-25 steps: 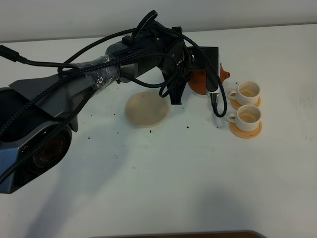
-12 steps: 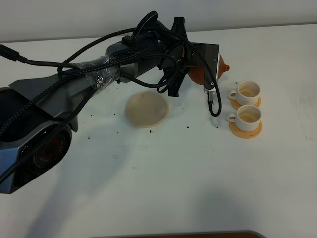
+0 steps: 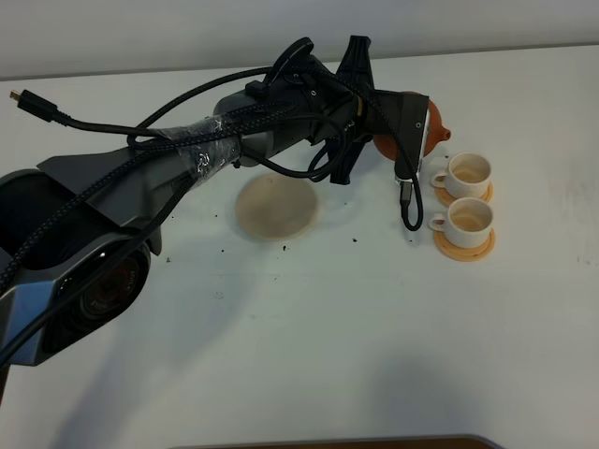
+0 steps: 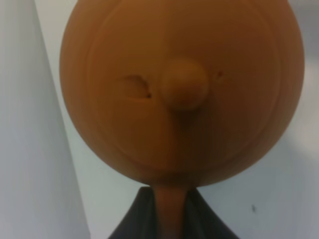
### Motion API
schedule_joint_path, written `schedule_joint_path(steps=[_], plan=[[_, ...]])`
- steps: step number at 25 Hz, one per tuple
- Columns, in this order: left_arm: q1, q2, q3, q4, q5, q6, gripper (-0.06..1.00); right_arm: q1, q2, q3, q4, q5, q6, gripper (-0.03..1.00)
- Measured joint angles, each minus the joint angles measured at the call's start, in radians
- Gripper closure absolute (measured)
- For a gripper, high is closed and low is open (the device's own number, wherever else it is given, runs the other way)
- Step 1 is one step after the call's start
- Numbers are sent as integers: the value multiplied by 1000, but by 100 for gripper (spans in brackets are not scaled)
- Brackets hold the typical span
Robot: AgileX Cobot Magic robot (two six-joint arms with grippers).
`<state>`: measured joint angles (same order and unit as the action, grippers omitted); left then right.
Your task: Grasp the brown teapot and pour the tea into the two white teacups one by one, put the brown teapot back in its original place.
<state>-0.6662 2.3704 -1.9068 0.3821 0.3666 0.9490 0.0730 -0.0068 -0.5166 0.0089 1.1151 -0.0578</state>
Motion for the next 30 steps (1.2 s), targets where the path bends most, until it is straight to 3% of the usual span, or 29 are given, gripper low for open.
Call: schedule_joint_path(steps=[14,30], plan=[[-36,70,-115,145,-1,16,80,0,0,0,0,0,-1,73],[-64,71,-115,162,-20,152,80,0,0,0,0,0,-1,73]])
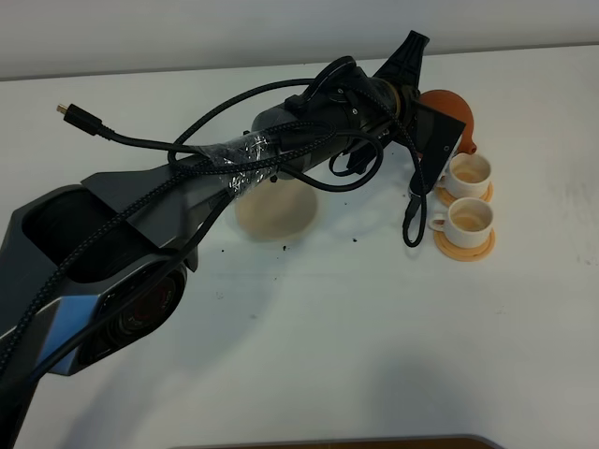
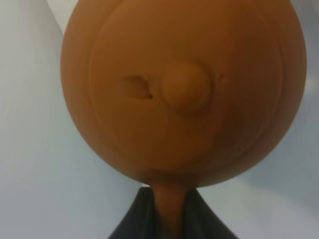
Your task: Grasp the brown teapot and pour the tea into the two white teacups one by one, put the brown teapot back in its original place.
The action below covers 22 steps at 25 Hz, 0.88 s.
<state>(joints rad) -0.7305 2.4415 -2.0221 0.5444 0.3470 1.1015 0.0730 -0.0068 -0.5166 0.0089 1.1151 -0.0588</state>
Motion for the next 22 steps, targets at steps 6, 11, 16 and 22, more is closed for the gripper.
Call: schedule_joint_path(steps=[6,11,16,22], plan=[[0,0,0,61,-6,10,80,0,0,0,0,0,0,73],[0,0,0,92,-15,10,80,0,0,0,0,0,0,73],[-1,0,0,131,-40,16,80,0,0,0,0,0,0,73],[-2,0,0,189,-72,18,80,0,0,0,0,0,0,73]])
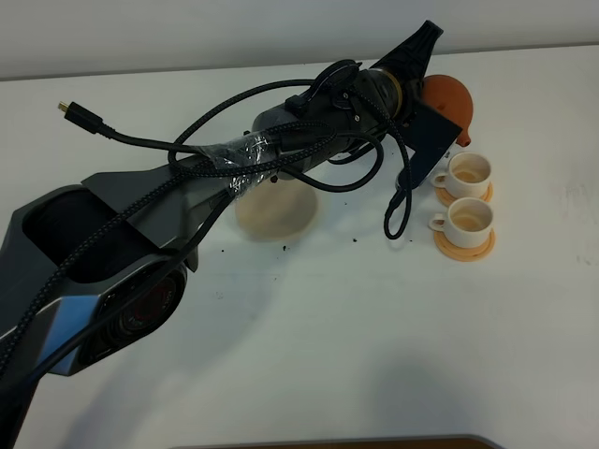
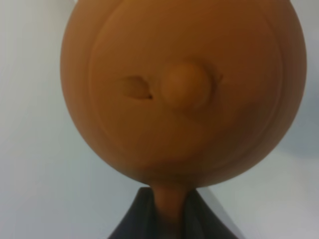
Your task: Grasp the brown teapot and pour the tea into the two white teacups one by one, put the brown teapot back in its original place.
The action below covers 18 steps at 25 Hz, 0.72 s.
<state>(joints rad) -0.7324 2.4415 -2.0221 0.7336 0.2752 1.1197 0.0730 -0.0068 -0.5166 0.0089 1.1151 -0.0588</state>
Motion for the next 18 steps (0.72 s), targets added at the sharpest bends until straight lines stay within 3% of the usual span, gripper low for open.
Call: schedule_joint_path(steps=[18], plan=[[-9,16,0,12,-19,127,80,0,0,0,0,0,0,73]])
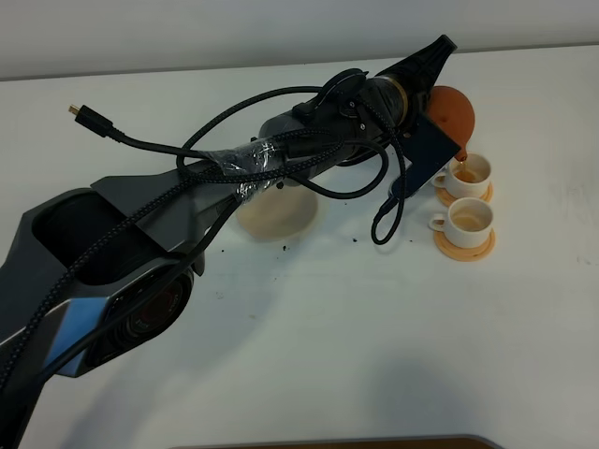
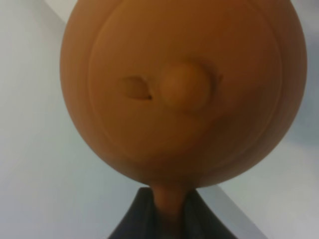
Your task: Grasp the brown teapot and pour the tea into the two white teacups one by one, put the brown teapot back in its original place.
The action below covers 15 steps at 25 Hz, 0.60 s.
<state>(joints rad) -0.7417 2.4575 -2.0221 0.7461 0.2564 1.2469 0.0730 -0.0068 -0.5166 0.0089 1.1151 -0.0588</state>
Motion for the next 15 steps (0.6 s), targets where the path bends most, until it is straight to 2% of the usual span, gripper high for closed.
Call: schedule_joint_path(steps=[10,15], plan=[[0,0,0,23,-44,4,80,0,0,0,0,0,0,73],[0,0,0,25,-54,38,80,0,0,0,0,0,0,73]])
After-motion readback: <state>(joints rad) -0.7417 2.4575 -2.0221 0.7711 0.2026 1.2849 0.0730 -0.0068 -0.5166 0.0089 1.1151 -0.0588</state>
